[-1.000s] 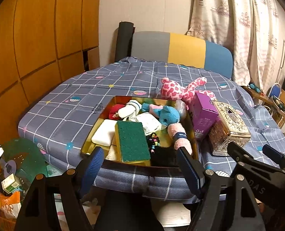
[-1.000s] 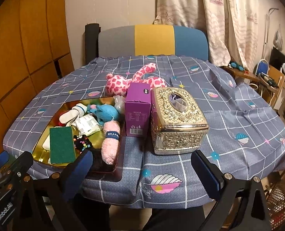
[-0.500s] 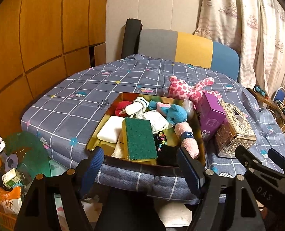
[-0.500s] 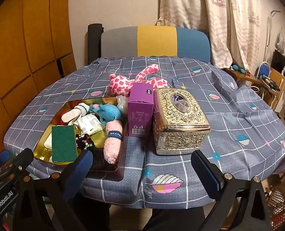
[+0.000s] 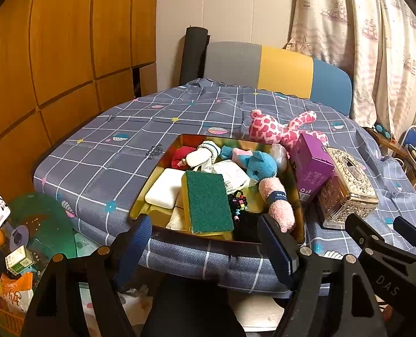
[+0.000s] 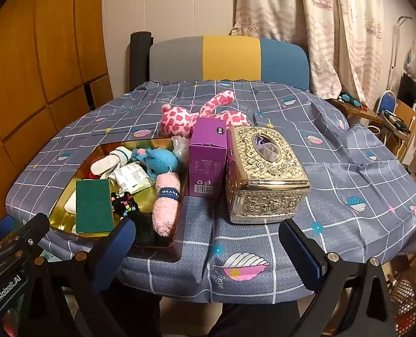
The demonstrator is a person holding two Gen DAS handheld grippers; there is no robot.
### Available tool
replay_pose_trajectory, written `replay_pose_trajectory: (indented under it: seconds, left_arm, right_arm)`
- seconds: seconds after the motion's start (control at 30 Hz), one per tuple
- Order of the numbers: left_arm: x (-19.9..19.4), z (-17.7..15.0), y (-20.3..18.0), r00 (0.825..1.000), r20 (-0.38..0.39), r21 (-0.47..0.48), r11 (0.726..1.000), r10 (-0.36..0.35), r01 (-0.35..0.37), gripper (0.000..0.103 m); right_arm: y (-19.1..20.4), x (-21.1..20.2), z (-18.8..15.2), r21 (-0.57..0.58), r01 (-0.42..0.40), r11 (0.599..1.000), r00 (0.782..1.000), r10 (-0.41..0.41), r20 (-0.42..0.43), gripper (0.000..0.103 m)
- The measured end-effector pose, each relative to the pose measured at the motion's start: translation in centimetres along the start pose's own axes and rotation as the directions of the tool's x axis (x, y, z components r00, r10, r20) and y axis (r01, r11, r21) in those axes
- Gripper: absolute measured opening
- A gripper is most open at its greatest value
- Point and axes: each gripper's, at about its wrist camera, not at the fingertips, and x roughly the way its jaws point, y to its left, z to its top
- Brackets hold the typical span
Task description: Organize soft objects
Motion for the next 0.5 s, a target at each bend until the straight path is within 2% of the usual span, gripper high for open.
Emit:
replay_pose_trajectory:
  seconds: [0.5]
  left_arm:
    - [0.08,-0.07,-0.09,1.000,-0.005,0.008,1.000,0.004,-0.004,0.079]
  right_arm:
    - [0.06,-0.05,-0.05,-0.002,-0.005,1.000,1.000,0.005,-0.004,0.103]
